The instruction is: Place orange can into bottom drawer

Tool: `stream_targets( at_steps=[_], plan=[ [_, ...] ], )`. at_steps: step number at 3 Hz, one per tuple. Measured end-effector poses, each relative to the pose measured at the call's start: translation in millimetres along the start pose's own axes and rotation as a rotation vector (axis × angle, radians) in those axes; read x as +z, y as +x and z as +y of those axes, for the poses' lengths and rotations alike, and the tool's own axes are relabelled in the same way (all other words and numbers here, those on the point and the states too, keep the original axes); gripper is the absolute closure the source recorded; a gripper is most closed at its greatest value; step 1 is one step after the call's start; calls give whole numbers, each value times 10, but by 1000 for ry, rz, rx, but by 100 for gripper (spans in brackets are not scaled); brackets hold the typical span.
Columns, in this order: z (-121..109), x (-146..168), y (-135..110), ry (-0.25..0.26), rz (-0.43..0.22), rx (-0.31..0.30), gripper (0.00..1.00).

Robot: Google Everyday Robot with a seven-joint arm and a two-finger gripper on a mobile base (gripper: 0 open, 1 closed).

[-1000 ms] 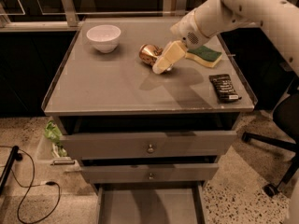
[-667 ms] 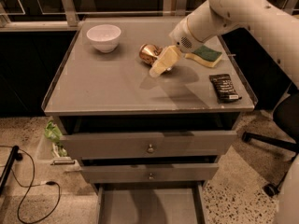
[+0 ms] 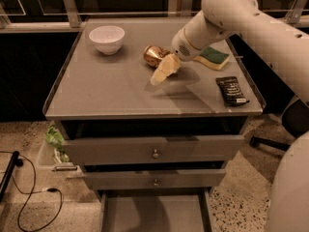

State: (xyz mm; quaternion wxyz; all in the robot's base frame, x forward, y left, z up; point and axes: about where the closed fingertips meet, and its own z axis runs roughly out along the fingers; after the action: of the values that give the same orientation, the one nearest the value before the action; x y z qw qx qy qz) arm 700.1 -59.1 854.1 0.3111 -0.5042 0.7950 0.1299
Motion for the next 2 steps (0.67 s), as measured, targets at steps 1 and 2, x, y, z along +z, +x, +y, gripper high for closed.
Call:
stream_targets(
  at_steps=[1,2],
  plan=[
    [0,0,0,0,0,0,19],
    [0,0,0,0,0,0,42]
  ],
)
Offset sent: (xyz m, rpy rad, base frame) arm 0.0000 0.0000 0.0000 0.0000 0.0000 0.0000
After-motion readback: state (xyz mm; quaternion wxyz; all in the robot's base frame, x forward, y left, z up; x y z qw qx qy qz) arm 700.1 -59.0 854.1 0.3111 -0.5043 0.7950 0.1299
